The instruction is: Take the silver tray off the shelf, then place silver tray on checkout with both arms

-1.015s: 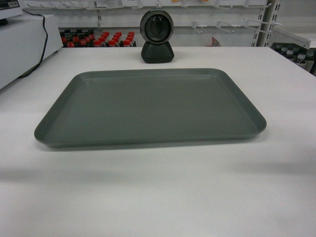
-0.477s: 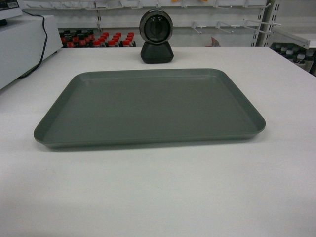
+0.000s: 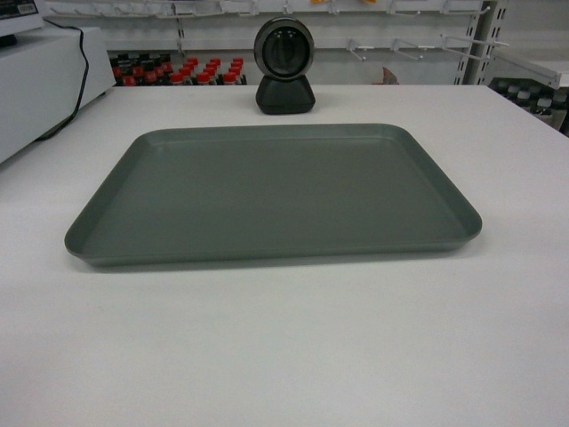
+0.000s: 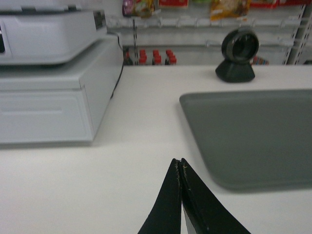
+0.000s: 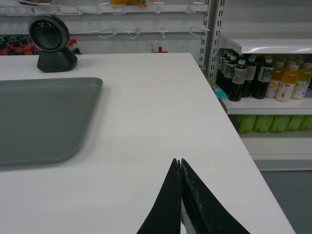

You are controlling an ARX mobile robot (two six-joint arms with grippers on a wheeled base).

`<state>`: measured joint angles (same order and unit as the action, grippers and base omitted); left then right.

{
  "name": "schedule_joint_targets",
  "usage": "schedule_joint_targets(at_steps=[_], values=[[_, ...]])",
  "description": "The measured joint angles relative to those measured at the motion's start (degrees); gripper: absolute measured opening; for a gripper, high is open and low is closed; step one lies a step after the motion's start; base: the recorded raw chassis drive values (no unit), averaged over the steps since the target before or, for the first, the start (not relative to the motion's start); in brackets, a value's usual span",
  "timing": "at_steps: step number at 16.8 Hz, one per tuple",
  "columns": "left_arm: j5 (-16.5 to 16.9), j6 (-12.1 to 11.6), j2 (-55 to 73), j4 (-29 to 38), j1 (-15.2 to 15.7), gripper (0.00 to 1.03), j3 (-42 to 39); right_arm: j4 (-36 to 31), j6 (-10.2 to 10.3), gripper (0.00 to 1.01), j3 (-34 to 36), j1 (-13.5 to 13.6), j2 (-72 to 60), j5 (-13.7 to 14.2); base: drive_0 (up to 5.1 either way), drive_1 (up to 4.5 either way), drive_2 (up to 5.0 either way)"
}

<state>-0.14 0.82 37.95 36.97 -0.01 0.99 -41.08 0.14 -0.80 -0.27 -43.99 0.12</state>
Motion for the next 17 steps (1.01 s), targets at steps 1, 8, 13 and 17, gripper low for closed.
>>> schedule_joint_targets(at_steps=[1, 8, 13, 17], values=[[0.02, 0.0, -1.22, -2.4, 0.04, 0.02, -0.48, 1.51, 0.0, 0.02, 0.02, 0.0, 2.27, 0.02, 0.0, 0.0, 0.0], [0.04, -0.02, -14.86, -14.05, 0.0, 0.02, -0.5, 14.64, 0.0, 0.02, 0.07, 0.0, 17.55, 0.02, 0.0, 0.0, 0.0], [0.04, 0.0, -21.88, -20.76, 0.0, 0.02, -0.5, 22.4, 0.0, 0.02, 0.07, 0.0, 25.35, 0.02, 0.0, 0.0, 0.0], [0.04, -0.02, -25.53, -24.26, 0.0, 0.02, -0.5, 26.51, 0.0, 0.02, 0.07, 0.0, 29.64, 0.02, 0.0, 0.0, 0.0]])
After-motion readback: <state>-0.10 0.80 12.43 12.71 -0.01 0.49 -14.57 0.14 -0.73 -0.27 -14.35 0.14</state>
